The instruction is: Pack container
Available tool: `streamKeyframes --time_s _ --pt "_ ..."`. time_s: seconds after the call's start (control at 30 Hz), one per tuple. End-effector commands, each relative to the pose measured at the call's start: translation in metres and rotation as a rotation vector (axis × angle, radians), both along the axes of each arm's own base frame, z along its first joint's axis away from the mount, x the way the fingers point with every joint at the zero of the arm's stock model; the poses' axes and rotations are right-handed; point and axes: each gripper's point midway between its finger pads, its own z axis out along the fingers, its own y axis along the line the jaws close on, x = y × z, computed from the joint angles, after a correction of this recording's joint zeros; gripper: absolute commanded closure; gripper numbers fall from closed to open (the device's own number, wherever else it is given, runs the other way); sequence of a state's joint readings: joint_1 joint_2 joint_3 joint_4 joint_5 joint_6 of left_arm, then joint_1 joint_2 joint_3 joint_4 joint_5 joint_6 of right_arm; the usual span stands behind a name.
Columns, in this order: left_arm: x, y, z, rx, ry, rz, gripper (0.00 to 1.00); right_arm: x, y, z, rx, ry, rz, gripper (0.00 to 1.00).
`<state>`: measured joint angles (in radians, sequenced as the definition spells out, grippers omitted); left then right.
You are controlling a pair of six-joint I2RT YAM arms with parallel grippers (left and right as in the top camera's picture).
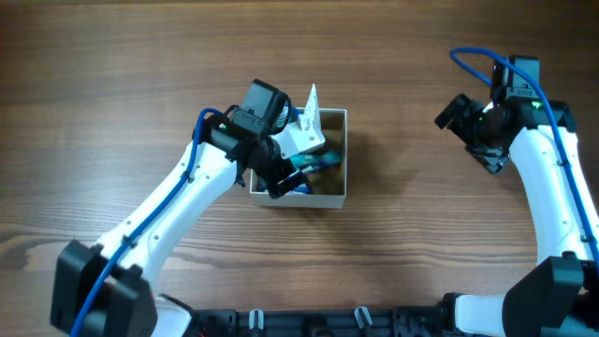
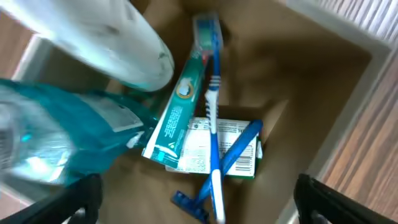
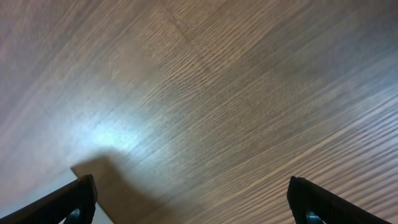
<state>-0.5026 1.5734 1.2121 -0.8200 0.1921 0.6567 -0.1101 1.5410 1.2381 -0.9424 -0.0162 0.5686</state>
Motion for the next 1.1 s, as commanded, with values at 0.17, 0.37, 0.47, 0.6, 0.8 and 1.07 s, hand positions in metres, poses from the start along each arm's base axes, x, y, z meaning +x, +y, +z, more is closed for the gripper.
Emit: streamKeyframes --time_s 0.17,0.37,0.47,0.6,0.8,1.07 --pt "0.063 0.159 0.117 -0.277 -0.214 0.982 0.00 0.057 0.092 0.095 -0.253 -0.401 0.668 0.00" --pt "0.056 0.217 0.108 -0.289 -0.157 1.179 0.00 0.056 0.098 0.094 -0.240 -0.399 0.675 0.00" --pt "0.026 0.216 0.115 -0.288 -0.157 1.174 0.00 0.024 0.095 0.098 -0.197 -0.382 0.613 0.00" --pt "-0.036 0.208 0.104 -0.376 -0.236 1.183 0.00 -0.040 0.099 0.091 -0.198 -0.471 0.563 0.00" --pt "-0.095 0.197 0.075 -0.532 -0.271 1.235 0.00 -0.120 0.077 0.058 -0.077 -0.592 0.287 0.00" --pt "-0.110 0.196 0.057 -0.478 -0.184 1.259 0.00 -0.127 0.073 0.049 -0.087 -0.558 0.284 0.00"
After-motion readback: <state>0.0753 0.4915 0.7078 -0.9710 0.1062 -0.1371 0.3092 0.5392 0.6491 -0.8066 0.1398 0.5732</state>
